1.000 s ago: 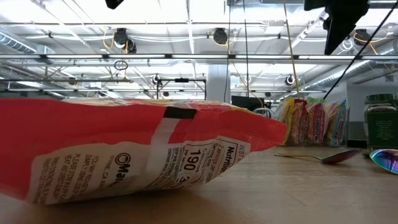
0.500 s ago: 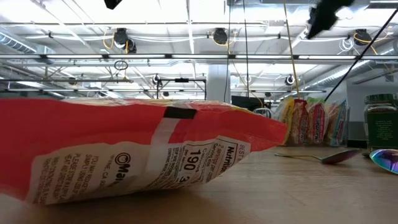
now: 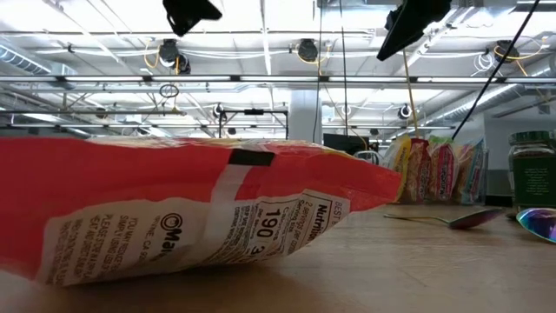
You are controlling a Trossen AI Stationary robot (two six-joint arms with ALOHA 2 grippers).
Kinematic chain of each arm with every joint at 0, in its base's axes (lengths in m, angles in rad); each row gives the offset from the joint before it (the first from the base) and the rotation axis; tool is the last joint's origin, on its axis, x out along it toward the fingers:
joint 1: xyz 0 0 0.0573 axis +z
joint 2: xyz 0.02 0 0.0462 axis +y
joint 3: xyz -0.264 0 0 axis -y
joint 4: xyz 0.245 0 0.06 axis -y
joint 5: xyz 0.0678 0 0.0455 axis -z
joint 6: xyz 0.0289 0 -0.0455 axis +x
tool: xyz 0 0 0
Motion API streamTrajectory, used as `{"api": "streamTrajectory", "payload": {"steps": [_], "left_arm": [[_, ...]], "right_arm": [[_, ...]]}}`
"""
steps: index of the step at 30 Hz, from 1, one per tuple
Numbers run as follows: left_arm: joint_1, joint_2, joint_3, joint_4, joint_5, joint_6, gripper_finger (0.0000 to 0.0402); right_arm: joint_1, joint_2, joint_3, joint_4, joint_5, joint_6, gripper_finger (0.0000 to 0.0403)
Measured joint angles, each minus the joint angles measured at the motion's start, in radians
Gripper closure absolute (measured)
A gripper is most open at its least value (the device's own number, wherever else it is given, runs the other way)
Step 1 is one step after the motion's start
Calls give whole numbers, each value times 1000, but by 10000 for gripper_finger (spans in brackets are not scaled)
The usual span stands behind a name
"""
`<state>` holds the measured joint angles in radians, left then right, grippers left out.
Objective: Pick & Place Food Item
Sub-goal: Put the brown seasoning bottle into the left transparent bin
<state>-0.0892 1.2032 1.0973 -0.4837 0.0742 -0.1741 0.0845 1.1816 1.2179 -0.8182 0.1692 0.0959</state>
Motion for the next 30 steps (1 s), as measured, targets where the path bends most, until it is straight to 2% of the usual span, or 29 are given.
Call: {"api": "streamTrajectory", "payload": {"steps": [7,11,17,20,26,30], "left_arm": [[-27,105,0,-5,0,13,224],[-3,130,0,-5,-1,-21,224],[66,133,0,66,57,-167,219],[86,133,0,142,100,-264,198],[66,175,0,356,209,-445,128],[5,209,0,527,187,-546,97]], "right_arm": [[0,2,0,1,17,-3,243],[0,1,0,-6,17,23,243],[2,-13,-1,-105,17,29,247],[2,-30,-1,-187,17,58,247],[29,-93,-1,-249,15,128,248],[75,-143,-1,-251,14,109,248]]}}
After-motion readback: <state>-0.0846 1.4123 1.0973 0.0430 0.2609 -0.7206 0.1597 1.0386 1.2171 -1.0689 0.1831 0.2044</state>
